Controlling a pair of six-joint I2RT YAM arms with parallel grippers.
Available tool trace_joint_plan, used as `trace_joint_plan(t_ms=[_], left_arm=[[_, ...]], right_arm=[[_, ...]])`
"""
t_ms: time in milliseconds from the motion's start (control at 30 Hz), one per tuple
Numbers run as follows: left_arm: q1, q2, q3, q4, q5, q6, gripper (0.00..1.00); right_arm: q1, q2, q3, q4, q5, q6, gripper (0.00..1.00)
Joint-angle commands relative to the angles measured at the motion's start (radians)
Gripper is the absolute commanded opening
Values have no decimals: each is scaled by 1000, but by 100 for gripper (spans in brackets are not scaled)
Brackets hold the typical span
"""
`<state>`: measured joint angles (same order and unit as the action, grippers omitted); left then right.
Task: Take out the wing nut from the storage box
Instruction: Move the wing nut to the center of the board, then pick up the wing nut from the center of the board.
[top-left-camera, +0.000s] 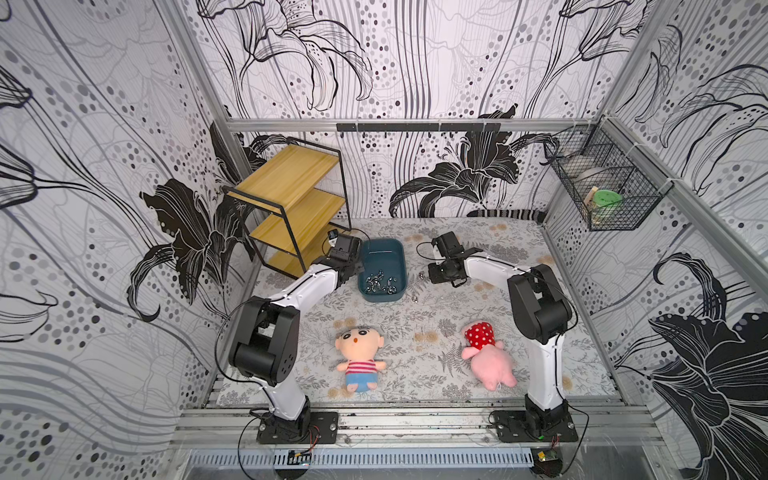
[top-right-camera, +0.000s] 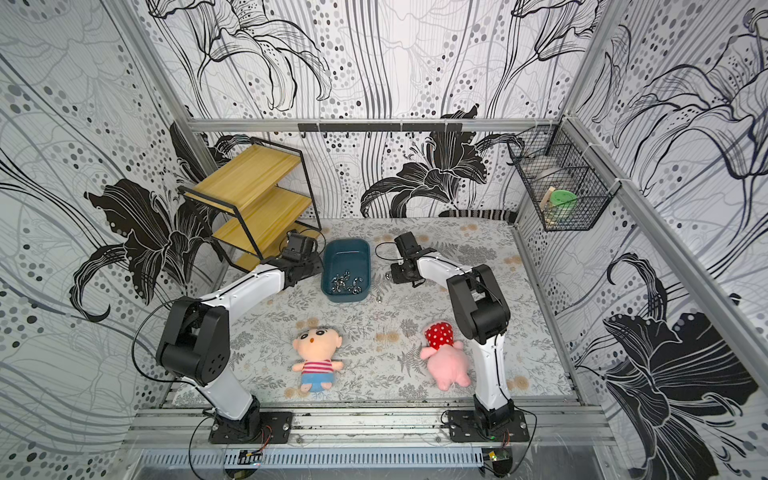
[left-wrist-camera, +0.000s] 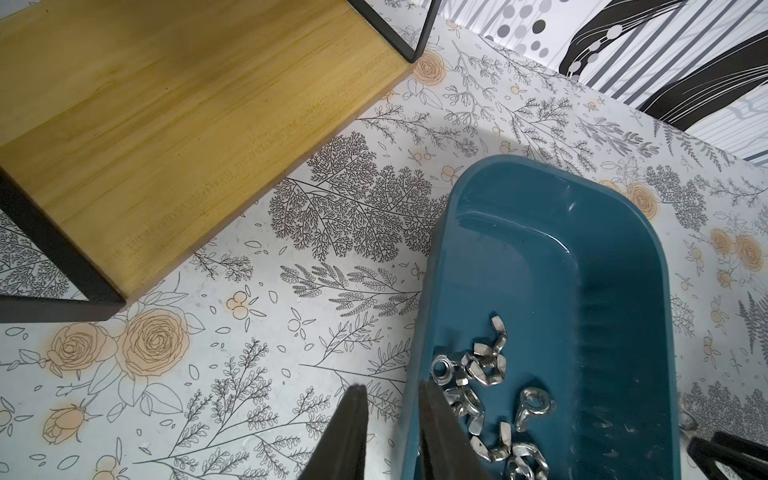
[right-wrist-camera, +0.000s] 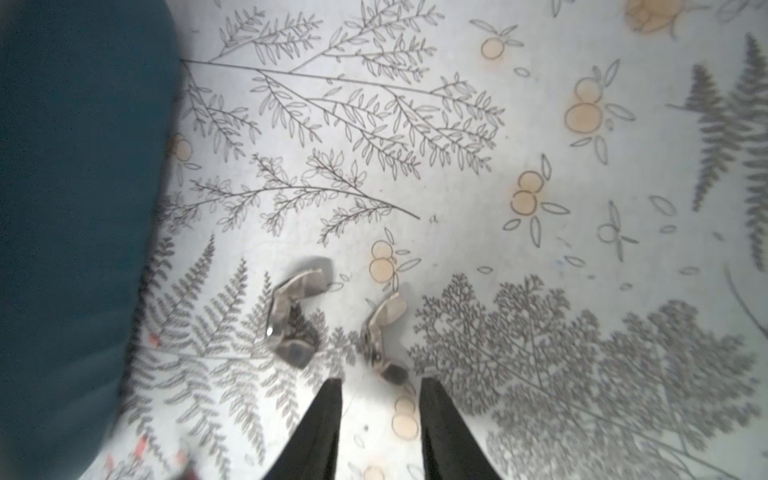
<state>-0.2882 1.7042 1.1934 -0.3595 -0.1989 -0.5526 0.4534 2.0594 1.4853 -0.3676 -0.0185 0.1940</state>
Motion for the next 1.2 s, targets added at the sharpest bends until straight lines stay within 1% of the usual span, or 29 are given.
trace_joint_plan(t_ms=[0,67,133,233,367,500,733,900,1167], left_arm=[[-3,-34,14,1,-19,16,29],[6,-39,17,-4,-2,14,29],[24,-49,4,8,50,-1,29],[36,-56,4,6,52,1,29],[52,-66,2,2,52,5,29],[60,-80,-10,3,50,6,29],[61,-94,-31,7,43,7,29],[61,-99,-31,5,36,11,29],[61,-98,-32,4,27,16,29]], right_arm=[[55,-97,-35,-60,27,-24,37],[89,-136,-79,-66,29,-6,37],[115,-174,-130,-51,26,21,38],[155,-215,-191,-22,6,45,39],[209,-219,-214,-21,-7,38,39],[242,-182,-215,-28,2,37,39],[251,-139,-195,-4,45,58,39],[251,-89,-155,-17,74,56,35],[251,-55,-111,-17,90,55,31]])
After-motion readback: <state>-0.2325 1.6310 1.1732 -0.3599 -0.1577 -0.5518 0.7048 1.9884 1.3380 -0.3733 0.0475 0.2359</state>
